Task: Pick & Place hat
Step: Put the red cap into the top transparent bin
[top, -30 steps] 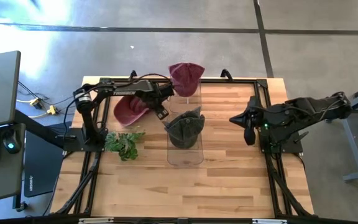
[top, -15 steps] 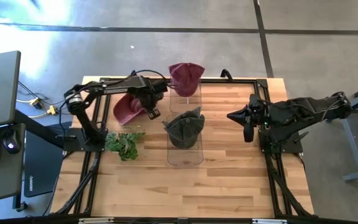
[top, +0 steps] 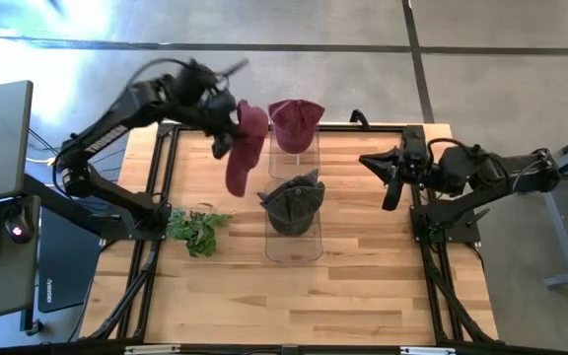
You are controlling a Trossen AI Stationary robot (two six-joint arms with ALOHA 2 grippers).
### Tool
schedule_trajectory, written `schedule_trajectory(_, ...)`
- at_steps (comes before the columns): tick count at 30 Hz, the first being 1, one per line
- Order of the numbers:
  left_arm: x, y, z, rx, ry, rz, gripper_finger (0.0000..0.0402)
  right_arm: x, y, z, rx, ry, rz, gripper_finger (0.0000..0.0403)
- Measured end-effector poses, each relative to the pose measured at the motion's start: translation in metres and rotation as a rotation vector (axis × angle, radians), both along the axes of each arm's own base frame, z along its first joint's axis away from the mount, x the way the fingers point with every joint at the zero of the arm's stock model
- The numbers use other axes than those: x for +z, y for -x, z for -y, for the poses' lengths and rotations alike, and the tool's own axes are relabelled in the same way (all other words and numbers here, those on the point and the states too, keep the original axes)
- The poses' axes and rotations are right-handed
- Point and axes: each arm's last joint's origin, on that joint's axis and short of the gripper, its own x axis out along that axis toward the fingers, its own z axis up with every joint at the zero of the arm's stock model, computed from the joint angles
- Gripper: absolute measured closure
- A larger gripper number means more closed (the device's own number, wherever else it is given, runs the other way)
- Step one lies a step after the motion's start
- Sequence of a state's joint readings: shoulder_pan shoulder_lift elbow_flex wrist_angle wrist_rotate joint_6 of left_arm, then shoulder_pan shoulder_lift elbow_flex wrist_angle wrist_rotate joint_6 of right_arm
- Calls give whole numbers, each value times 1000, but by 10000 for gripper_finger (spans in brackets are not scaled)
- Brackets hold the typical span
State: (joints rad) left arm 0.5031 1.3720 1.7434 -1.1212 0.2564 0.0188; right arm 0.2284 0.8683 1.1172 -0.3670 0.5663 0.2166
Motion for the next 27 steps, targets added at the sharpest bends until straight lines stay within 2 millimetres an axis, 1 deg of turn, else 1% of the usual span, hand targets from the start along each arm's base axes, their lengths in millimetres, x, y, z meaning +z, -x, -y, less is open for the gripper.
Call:
schedule_trajectory(3, 33, 5, 6, -83, -13, 163, 401, 7, -3, 4, 28, 42, 56, 374)
schedule_trajectory(6, 58, 7, 10, -172, -37, 338, 401, 14, -6, 9, 25, 94, 106, 336)
schedule_trajectory(9, 71, 3, 12, -264, 0, 474, 401, 18, -9, 14, 8, 156, 133, 288)
schedule_trajectory(13, 84, 0, 13, -357, 32, 606, 401, 20, -16, 20, -13, 213, 139, 220)
schedule_trajectory(16, 91, -4, 14, -406, 62, 672, 401, 17, -24, 23, -9, 240, 127, 169)
schedule_trajectory(19, 90, -19, 13, -422, 96, 698, 401, 15, -36, 24, -9, 303, 110, 124)
schedule_trajectory(21, 88, -28, 14, -427, 120, 704, 401, 14, -46, 24, -24, 360, 111, 101)
schedule_trajectory(24, 87, -37, 15, -424, 132, 725, 401, 10, -61, 24, -57, 449, 81, 79)
schedule_trajectory(27, 85, -46, 16, -425, 132, 733, 401, 1, -75, 26, -111, 463, 27, 72)
